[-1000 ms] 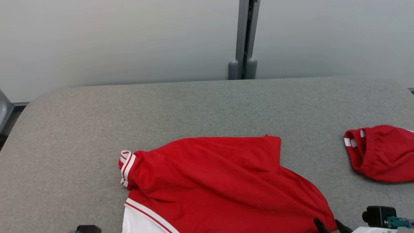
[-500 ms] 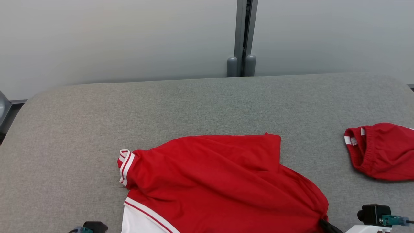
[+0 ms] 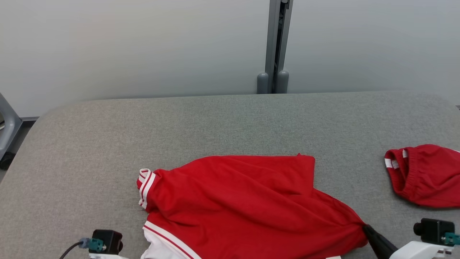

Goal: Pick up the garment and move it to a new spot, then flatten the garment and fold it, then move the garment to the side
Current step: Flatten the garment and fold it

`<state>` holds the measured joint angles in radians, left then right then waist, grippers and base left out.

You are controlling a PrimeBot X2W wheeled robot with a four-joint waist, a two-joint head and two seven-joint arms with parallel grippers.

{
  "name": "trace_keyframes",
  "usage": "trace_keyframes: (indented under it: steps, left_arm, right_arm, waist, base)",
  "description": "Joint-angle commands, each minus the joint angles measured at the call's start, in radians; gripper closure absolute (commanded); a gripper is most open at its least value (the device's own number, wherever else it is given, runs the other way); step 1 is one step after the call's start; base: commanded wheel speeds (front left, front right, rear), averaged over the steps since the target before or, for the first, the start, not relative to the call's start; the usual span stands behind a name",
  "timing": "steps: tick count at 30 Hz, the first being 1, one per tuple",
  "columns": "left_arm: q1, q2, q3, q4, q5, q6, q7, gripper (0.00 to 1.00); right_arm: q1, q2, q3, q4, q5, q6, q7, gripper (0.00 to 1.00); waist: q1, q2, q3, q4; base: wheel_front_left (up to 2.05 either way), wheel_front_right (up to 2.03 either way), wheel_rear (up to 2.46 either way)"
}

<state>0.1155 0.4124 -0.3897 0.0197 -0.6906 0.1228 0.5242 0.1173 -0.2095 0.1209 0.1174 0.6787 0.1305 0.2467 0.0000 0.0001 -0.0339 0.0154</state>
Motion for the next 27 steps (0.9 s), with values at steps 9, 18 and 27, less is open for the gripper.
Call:
trace_keyframes:
  steps: [9,18,27]
  left_arm:
    - [-0.172,0.086,0.018,-0.130,-0.001,-0.036,0.122,1.00]
    - [-0.672,0.063,0.014,0.001,-0.024,-0.141,0.276,1.00]
    - [-1.284,-0.013,0.007,0.327,0.038,-0.223,0.256,1.00]
  right_arm:
    - [-0.100,-0.058,-0.024,-0.081,0.085,0.001,0.083,1.00]
    - [-0.477,-0.122,-0.017,-0.039,0.173,0.001,0.236,1.00]
    - [-1.035,-0.172,0.028,0.123,0.180,0.001,0.320,1.00]
  waist:
    - [0.0000,-0.0001,0.028,-0.004]
    - [0.0000,-0.0001,0.233,-0.002]
    - [0.0000,-0.0001,0.458,-0.007]
  base:
    - [0.00,0.00,0.00]
    - [0.00,0.00,0.00]
    - [0.00,0.00,0.00]
